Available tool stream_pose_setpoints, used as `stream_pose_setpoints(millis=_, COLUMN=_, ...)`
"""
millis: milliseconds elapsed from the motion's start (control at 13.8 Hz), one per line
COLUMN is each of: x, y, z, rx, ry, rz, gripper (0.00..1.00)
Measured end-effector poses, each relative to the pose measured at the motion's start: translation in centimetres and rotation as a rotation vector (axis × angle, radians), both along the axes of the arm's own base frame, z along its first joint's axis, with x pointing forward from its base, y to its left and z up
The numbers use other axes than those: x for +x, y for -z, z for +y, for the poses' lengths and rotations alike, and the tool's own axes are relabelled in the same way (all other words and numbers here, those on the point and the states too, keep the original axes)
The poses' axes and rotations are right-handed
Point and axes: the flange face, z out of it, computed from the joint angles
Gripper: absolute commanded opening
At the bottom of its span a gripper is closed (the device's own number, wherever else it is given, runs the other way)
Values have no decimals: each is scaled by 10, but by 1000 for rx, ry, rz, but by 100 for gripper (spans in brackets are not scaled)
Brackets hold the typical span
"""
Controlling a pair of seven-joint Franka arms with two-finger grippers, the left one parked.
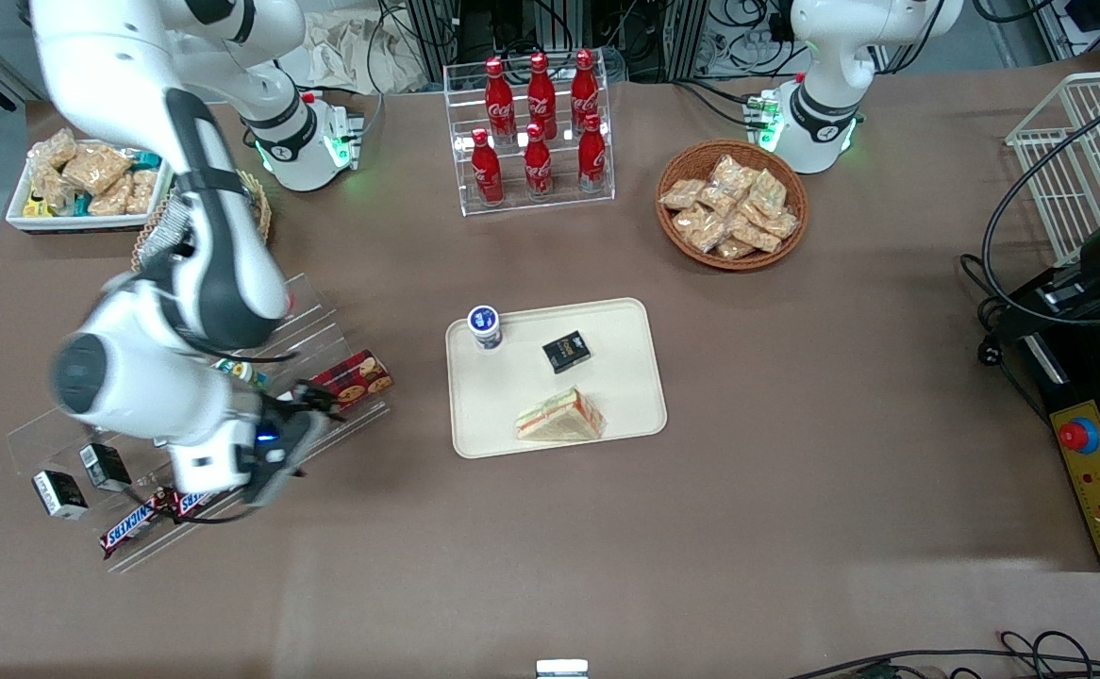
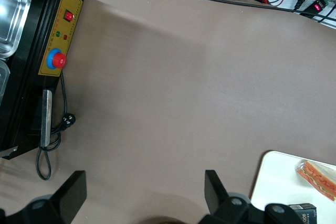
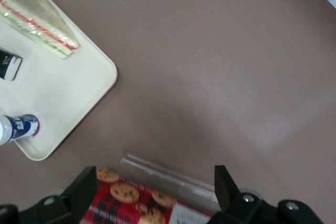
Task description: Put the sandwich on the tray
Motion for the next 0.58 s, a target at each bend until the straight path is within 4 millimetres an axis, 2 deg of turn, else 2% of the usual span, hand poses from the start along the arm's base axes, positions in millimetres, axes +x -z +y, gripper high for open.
stream_pose_setpoints(millis=290, x=-17, y=-57, z=-107, rx=-18, ry=281, rz=64, gripper=99)
stream_pose_setpoints(millis=362, x=-23, y=-68, z=-126, rx=-25, ry=343, rz=73, gripper=99)
stream_pose_setpoints(millis=435, x=-28, y=-80, z=-137, rx=-44, ry=408, rz=78, gripper=99)
stream_pose_setpoints(millis=580, x=-42, y=-109, z=-138, rx=-105, ry=544, rz=90, gripper=99)
